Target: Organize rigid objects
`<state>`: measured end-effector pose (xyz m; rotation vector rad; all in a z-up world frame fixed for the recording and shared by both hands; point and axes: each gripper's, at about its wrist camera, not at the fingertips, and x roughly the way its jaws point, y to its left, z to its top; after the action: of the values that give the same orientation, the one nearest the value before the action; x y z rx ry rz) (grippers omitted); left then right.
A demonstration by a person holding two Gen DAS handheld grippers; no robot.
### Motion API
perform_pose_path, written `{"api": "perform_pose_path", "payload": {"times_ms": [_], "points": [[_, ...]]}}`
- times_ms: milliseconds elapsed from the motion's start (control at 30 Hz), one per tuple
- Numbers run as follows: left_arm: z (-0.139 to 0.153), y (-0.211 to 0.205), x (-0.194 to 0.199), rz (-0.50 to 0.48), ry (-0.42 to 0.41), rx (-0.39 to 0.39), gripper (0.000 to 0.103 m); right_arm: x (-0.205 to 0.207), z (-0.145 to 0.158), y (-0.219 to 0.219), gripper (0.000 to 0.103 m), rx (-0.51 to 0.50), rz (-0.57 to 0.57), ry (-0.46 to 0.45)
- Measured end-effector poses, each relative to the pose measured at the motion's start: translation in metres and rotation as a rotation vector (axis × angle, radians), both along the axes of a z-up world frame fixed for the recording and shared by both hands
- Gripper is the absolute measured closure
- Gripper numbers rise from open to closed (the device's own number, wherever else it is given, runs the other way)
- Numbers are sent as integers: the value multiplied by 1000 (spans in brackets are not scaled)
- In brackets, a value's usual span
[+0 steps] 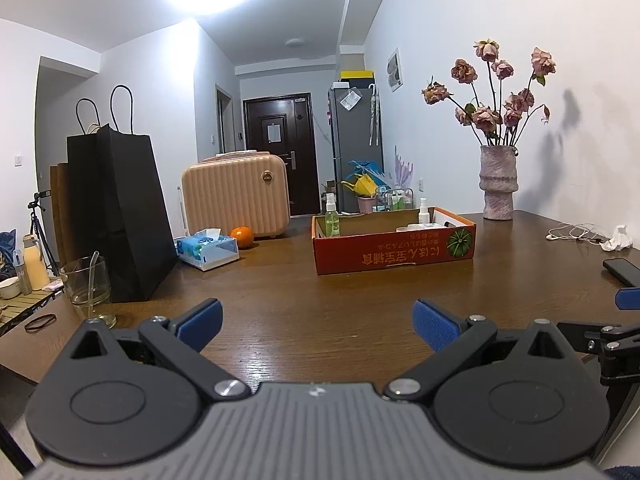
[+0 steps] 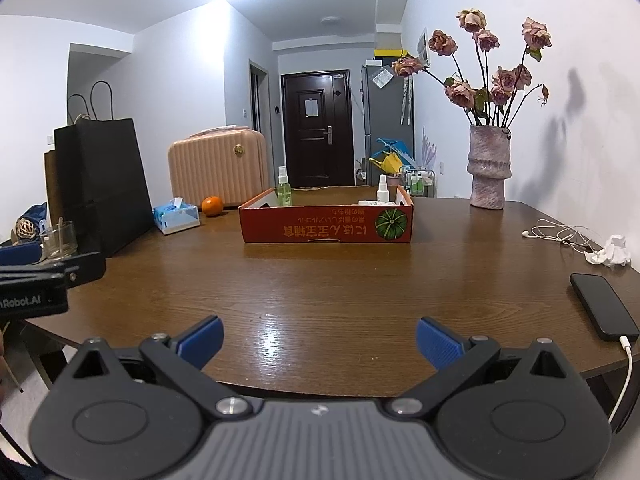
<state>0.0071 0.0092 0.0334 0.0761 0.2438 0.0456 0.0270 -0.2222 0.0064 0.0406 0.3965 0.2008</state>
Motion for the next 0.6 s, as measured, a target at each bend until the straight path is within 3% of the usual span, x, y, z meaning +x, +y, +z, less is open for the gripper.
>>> {"api": "perform_pose_path", "payload": {"times_ms": [600], "points": [[-1, -3, -5, -23, -18, 19, 0, 0, 0, -1, 0, 1, -7, -8]]}}
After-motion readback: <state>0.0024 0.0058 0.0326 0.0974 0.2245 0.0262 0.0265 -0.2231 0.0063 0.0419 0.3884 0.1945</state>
